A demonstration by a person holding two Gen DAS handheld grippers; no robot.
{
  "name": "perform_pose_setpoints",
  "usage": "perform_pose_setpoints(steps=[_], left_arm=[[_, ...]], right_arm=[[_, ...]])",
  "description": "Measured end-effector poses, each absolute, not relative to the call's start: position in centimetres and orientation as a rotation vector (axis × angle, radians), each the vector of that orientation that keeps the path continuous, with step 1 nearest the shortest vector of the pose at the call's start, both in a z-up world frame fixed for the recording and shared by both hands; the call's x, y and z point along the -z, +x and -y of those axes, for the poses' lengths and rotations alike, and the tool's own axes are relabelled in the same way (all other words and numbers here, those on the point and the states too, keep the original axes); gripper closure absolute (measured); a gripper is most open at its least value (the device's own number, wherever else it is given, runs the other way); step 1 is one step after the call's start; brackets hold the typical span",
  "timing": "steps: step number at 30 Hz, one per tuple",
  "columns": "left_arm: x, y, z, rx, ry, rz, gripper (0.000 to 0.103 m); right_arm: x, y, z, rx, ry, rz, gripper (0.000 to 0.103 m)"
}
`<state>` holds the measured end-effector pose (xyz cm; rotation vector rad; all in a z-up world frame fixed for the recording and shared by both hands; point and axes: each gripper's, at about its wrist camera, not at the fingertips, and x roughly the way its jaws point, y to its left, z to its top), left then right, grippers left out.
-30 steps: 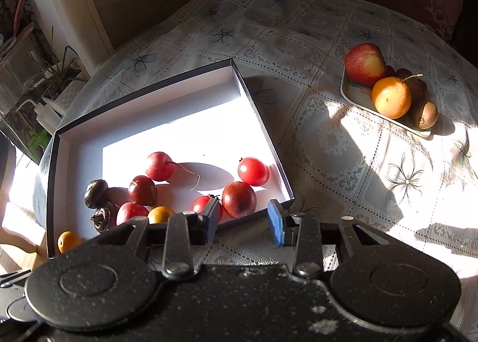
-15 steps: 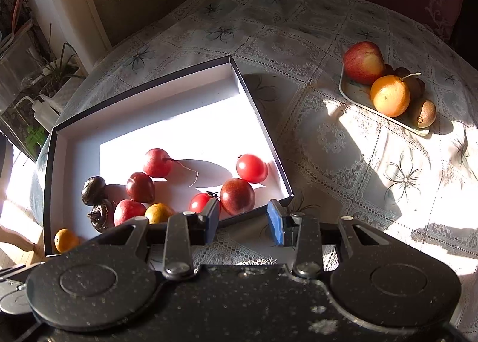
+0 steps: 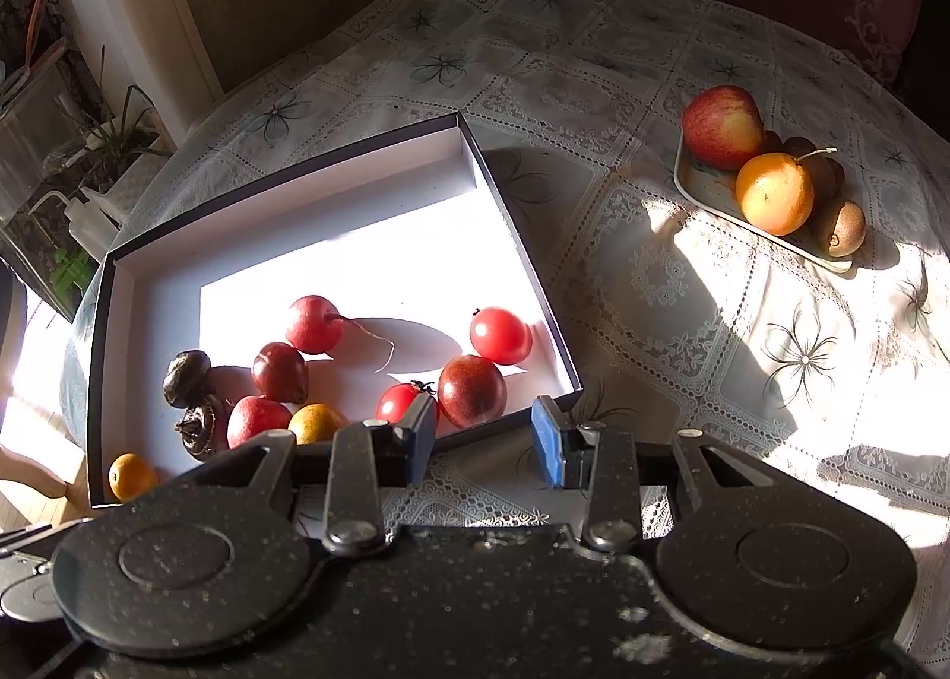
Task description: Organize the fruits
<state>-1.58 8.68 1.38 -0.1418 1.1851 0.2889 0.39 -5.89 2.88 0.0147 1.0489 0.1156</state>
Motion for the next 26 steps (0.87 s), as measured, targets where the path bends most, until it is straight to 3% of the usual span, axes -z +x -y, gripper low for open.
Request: perform_pose_setpoints(steps=[26], left_arm=[[-1.49,-1.52,-8.25,-0.301,-0.133,-1.168,0.071]], right_arm=[[-3.21,0.25,6.05,-0.121,0.024,-1.042,0.065]])
